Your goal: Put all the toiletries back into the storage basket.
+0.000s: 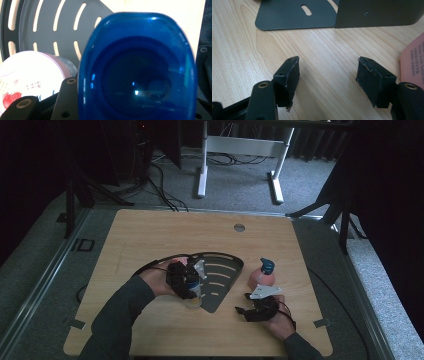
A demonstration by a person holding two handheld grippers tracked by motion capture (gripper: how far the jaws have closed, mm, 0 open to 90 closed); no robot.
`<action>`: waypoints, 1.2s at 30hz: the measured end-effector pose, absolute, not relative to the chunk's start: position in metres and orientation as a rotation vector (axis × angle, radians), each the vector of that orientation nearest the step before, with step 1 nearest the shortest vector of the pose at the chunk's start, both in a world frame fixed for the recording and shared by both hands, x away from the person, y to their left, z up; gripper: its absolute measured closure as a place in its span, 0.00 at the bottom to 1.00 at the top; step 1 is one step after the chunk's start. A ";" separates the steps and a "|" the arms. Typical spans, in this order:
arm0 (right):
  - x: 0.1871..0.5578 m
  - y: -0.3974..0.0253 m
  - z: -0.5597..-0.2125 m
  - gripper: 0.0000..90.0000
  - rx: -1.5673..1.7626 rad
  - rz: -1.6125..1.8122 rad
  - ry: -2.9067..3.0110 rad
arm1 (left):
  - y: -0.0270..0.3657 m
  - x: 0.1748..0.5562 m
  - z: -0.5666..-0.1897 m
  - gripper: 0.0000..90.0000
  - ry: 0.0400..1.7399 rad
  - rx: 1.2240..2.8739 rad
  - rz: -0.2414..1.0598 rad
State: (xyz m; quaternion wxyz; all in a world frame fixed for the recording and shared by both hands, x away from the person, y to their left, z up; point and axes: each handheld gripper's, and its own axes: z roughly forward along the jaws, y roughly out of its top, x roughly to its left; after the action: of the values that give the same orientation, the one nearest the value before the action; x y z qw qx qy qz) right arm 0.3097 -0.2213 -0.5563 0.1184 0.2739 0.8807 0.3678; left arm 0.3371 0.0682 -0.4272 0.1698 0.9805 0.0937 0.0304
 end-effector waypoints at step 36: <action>0.309 -0.221 -0.556 0.38 0.794 1.074 2.574 | 0.052 0.379 -0.431 0.61 0.458 2.794 0.127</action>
State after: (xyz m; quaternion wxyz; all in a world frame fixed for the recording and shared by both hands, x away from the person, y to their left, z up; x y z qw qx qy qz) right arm 0.3087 -0.2206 -0.5565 0.1208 0.2718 0.8811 0.3677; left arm 0.3786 0.0516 -0.4314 0.1533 0.9742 0.1598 0.0444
